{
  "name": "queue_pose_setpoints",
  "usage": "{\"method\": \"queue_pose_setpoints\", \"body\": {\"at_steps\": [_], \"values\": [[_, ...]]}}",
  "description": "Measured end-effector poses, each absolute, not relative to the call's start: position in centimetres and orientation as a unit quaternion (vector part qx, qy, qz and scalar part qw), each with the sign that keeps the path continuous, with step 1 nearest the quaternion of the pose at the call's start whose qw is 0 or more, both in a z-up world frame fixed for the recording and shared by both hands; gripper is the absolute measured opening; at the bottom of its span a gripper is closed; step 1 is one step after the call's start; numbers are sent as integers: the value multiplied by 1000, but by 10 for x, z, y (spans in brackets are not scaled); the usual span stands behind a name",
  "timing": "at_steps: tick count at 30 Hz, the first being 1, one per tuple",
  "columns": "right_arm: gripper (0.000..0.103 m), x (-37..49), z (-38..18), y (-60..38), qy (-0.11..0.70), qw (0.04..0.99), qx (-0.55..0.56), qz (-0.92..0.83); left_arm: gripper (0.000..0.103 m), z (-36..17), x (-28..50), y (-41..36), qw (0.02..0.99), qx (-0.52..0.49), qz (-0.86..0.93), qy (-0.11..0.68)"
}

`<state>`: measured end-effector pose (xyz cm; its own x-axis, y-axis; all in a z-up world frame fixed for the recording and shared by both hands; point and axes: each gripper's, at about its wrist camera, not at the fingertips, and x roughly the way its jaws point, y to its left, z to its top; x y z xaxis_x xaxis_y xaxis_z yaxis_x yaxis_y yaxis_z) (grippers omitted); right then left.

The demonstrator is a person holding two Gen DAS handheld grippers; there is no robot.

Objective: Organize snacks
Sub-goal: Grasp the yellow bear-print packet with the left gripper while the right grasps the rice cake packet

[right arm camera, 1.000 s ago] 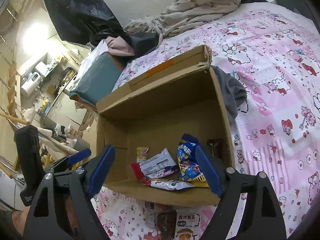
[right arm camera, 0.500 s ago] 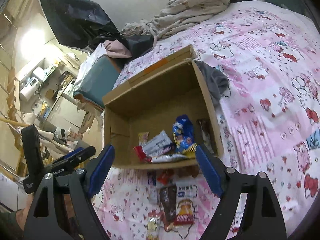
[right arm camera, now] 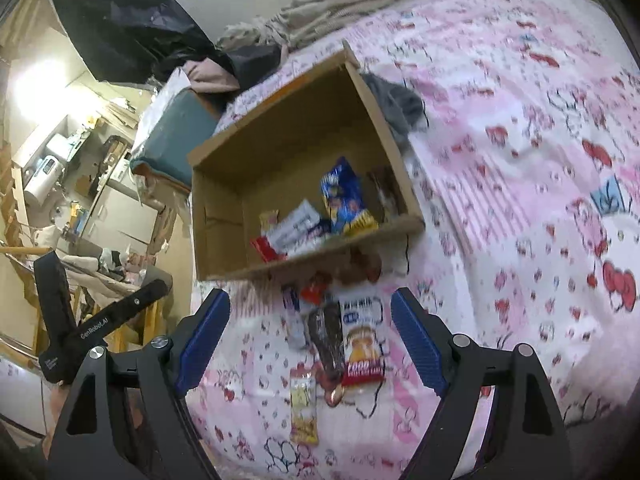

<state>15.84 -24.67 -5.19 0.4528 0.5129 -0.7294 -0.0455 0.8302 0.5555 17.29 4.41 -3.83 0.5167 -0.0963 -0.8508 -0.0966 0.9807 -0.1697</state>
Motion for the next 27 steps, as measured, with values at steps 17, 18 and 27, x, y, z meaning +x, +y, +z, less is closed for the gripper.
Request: {"method": "queue_pose_setpoints", "body": {"at_steps": [17,18,27], "values": [[85,161,-75,-255,529,803,252,113,70,-145,121,-67,782,-44,-70,617],[85,162,-76,-259,529,801,259,109,65,-155,118,-76,770,-41,-85,631],[85,168,-88,-264,550,786,268,94,23,-178,118,-70,738,-46,-88,668]]}}
